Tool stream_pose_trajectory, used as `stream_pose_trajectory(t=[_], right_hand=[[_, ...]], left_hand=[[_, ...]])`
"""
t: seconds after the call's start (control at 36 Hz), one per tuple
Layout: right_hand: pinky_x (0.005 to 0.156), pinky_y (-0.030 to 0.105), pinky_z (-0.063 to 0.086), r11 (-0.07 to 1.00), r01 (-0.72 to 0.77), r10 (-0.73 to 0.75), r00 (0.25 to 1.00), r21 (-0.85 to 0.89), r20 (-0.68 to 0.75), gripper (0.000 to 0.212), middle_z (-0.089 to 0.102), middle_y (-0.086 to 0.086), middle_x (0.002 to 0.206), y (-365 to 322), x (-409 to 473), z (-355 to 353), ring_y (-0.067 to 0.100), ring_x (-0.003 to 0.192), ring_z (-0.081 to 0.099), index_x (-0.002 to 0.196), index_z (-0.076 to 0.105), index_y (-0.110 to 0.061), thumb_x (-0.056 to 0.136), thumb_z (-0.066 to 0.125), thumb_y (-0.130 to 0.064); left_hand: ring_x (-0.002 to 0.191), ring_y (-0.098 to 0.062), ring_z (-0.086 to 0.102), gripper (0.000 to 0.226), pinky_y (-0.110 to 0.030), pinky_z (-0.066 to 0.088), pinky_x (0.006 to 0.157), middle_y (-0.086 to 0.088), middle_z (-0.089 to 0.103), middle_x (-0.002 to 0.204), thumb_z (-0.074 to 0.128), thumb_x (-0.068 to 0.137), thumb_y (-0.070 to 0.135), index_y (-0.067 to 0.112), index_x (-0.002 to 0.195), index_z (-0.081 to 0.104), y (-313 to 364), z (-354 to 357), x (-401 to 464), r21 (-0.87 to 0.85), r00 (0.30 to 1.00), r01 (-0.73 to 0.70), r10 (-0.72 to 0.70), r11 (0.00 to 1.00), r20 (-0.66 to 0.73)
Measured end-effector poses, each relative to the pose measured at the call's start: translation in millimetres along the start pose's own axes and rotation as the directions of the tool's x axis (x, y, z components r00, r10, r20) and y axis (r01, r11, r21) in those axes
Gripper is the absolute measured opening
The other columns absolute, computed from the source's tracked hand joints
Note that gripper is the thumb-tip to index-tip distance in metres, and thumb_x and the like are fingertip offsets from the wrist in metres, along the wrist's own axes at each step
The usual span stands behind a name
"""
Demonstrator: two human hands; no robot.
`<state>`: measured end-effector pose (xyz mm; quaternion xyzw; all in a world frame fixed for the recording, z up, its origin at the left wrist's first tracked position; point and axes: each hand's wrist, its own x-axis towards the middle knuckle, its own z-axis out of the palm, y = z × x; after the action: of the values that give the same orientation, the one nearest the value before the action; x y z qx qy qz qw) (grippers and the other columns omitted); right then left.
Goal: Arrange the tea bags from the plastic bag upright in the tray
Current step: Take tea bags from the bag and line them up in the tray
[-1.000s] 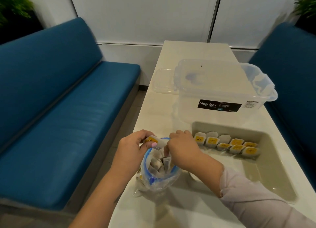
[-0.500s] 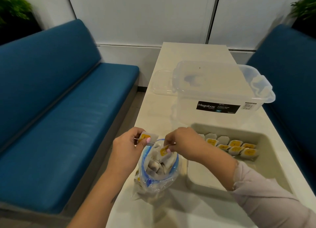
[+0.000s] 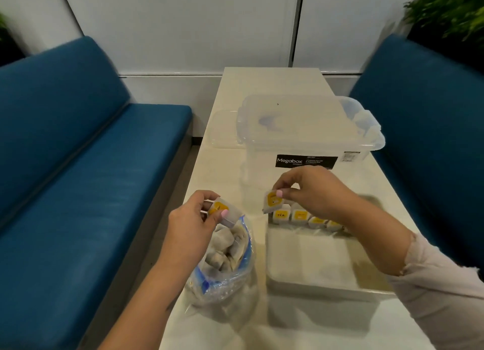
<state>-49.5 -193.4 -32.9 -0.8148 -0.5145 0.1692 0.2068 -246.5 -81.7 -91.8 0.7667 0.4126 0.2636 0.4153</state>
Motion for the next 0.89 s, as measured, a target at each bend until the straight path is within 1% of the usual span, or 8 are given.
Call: stream_pose_trajectory(t=[0.06,0.14,0.22,0.31,0.47,0.58,0.78,0.89], right_hand=[[0.077,0.026,0.043,0.999,-0.035,0.035,0.999,-0.025,-0.009,0.009,0.069,-0.008,0.093,9.3,-1.9,-0.7,0.011,0.088,0.059,0.092,0.072,-0.028,0.088,0.064,-0.026],[0.07,0.025,0.041,0.995,-0.075,0.074,0.997,-0.066,-0.023,0.01,0.069,-0.008,0.088,24.7,-2.6,3.9,0.012,0.083,0.059,0.09,0.071,-0.026,0.086,0.064,-0.021],[0.068,0.023,0.037,0.987,-0.114,0.11,0.993,-0.115,-0.047,0.01,0.069,-0.007,0.089,39.6,-1.3,14.0,0.014,0.086,0.06,0.091,0.07,-0.025,0.085,0.064,-0.02],[0.07,0.023,0.034,0.971,-0.136,0.127,0.99,-0.197,-0.057,0.011,0.07,-0.006,0.094,52.3,3.3,28.7,0.017,0.091,0.061,0.093,0.069,-0.025,0.085,0.063,-0.022],[0.076,0.024,0.039,0.943,-0.164,0.152,0.986,-0.29,-0.063,0.011,0.07,-0.005,0.095,64.5,14.8,56.4,0.016,0.093,0.061,0.092,0.069,-0.03,0.086,0.06,-0.026],[0.084,0.028,0.04,0.931,-0.179,0.16,0.983,-0.317,-0.086,0.011,0.066,-0.004,0.097,67.0,21.3,67.9,0.018,0.099,0.058,0.092,0.069,-0.032,0.086,0.061,-0.029],[0.087,0.032,0.042,0.929,-0.237,0.216,0.971,-0.283,-0.102,0.009,0.061,-0.002,0.101,68.0,27.4,78.2,0.022,0.102,0.056,0.09,0.07,-0.034,0.086,0.062,-0.034],[0.089,0.032,0.04,0.926,-0.234,0.207,0.971,-0.296,-0.12,0.013,0.061,-0.002,0.105,69.5,27.6,80.3,0.021,0.105,0.054,0.095,0.07,-0.034,0.088,0.06,-0.031]], left_hand=[[0.067,-0.003,0.065,0.022,-0.038,0.058,0.073,0.01,0.067,0.079,0.073,0.082,0.022,0.031,0.097,0.06,3.0,3.8,0.0,-0.011,1.0,-0.007,0.008,1.0,0.005],[0.072,-0.008,0.066,0.023,-0.037,0.058,0.076,0.01,0.067,0.081,0.072,0.082,0.024,0.029,0.101,0.06,7.6,8.2,-0.3,0.006,1.0,-0.018,0.017,1.0,0.018],[0.076,-0.014,0.066,0.024,-0.04,0.057,0.078,0.009,0.067,0.083,0.072,0.082,0.025,0.03,0.102,0.059,9.8,11.0,-0.9,0.013,0.999,-0.019,0.018,1.0,0.028],[0.078,-0.015,0.067,0.025,-0.041,0.057,0.079,0.008,0.068,0.084,0.072,0.082,0.025,0.031,0.103,0.059,10.9,12.9,-1.7,0.017,0.999,-0.009,0.009,1.0,0.031],[0.081,-0.015,0.066,0.026,-0.042,0.057,0.081,0.008,0.067,0.086,0.071,0.082,0.026,0.03,0.104,0.058,12.2,15.0,-4.3,0.017,0.999,0.012,-0.013,1.0,0.043],[0.08,-0.016,0.066,0.025,-0.041,0.057,0.081,0.009,0.067,0.086,0.071,0.082,0.026,0.031,0.103,0.058,11.3,16.5,-4.7,0.013,0.999,0.022,-0.023,1.0,0.045],[0.078,-0.016,0.067,0.024,-0.03,0.055,0.076,0.011,0.066,0.084,0.07,0.083,0.027,0.032,0.102,0.058,11.7,17.9,-5.8,0.013,0.998,0.021,-0.021,1.0,0.057],[0.08,-0.016,0.067,0.025,-0.034,0.056,0.08,0.009,0.067,0.087,0.07,0.083,0.027,0.031,0.104,0.058,13.3,18.3,-5.8,0.027,0.997,0.02,-0.022,0.999,0.069]])
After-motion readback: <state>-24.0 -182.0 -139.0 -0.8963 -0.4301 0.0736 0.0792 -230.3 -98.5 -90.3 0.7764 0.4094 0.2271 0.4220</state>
